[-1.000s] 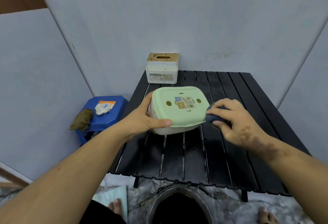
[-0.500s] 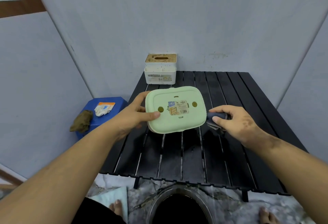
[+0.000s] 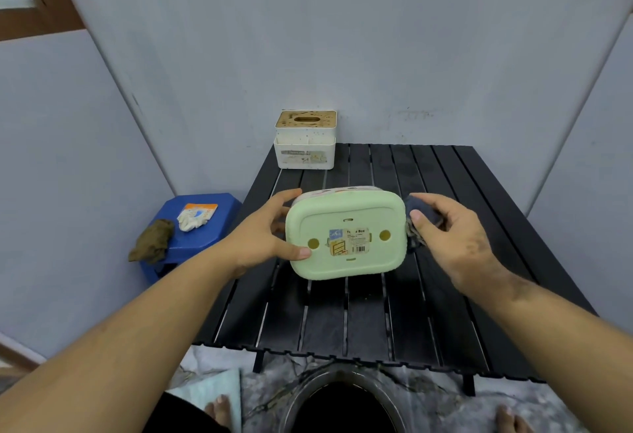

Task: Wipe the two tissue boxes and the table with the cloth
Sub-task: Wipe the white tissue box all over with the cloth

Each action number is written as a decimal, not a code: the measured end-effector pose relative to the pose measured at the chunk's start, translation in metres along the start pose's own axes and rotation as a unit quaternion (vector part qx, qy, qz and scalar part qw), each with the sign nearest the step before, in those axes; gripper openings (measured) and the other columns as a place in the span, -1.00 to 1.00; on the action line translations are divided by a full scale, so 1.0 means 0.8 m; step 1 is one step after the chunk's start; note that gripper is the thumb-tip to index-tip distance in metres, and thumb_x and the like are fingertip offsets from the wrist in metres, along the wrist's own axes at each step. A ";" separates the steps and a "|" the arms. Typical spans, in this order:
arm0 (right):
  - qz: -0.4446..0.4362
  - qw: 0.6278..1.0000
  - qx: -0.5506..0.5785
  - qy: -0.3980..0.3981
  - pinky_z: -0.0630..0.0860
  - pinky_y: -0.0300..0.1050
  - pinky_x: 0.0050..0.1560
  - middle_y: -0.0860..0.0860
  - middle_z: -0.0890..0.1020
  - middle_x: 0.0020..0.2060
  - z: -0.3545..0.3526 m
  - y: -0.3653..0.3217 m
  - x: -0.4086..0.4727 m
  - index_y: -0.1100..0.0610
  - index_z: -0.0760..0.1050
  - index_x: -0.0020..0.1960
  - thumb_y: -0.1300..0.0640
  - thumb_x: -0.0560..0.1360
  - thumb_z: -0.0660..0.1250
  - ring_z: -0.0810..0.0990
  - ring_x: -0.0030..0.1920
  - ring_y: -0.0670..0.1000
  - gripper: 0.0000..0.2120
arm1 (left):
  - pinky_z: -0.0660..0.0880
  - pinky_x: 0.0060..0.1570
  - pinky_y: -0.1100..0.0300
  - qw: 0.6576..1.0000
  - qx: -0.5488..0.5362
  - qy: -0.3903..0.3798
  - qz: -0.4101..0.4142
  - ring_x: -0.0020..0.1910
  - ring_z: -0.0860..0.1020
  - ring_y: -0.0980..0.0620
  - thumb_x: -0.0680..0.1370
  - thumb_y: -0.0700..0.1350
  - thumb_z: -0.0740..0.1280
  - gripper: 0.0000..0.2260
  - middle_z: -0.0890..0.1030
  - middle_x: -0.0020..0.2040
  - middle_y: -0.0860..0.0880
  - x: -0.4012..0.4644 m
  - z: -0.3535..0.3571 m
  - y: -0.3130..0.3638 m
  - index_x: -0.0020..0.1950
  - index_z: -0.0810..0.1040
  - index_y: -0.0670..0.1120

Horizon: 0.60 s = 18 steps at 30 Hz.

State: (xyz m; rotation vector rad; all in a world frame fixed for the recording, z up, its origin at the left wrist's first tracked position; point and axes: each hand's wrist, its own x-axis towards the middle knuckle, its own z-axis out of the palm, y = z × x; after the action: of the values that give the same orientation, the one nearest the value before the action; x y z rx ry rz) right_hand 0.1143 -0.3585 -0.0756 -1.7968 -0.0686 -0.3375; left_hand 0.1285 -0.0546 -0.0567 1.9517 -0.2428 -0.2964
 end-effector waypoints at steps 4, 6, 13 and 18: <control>-0.144 0.986 -0.065 0.061 0.48 -0.32 0.12 -0.02 0.57 0.09 0.013 -0.007 -0.023 0.07 0.54 0.20 0.23 0.49 0.42 0.57 0.10 -0.10 -0.70 | 0.59 0.24 -0.18 0.999 -0.038 -0.012 -0.007 0.30 0.60 -0.05 0.19 -0.03 0.65 -0.12 0.61 0.32 0.02 0.005 -0.002 -0.006 0.47 0.42 0.16; -0.220 0.967 -0.117 0.056 0.44 -0.34 0.15 0.03 0.52 0.07 0.018 -0.014 -0.026 0.16 0.59 0.15 0.25 0.43 0.47 0.53 0.10 -0.09 -0.70 | 0.60 0.22 -0.18 0.999 -0.051 -0.017 -0.006 0.29 0.61 -0.06 0.20 -0.05 0.65 -0.18 0.63 0.30 -0.01 0.006 -0.001 -0.005 0.43 0.47 0.14; -0.196 0.965 -0.171 -0.003 0.42 -0.46 0.06 -0.02 0.47 -0.03 0.003 -0.004 -0.033 0.15 0.65 0.08 0.25 0.36 0.53 0.53 0.00 -0.13 -0.71 | 0.63 0.17 -0.21 0.998 -0.061 -0.008 -0.012 0.23 0.65 -0.10 0.24 -0.07 0.64 -0.27 0.63 0.29 -0.11 0.010 0.001 0.000 0.38 0.51 0.16; -0.069 0.987 -0.143 -0.019 0.49 -0.34 -0.31 0.01 0.61 -0.31 -0.009 0.002 -0.039 0.05 0.63 -0.23 0.31 0.32 0.49 0.59 -0.32 -0.11 -0.83 | 0.61 0.21 -0.15 0.999 -0.033 0.006 -0.002 0.26 0.61 -0.03 0.15 0.01 0.65 -0.14 0.61 0.30 0.02 0.010 -0.006 -0.004 0.41 0.44 0.25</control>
State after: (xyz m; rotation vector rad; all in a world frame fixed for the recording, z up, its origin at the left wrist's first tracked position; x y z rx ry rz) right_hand 0.0831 -0.3617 -0.0837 -2.0890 -0.1799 -0.4283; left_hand 0.1377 -0.0515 -0.0588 1.8894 -0.2192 -0.2921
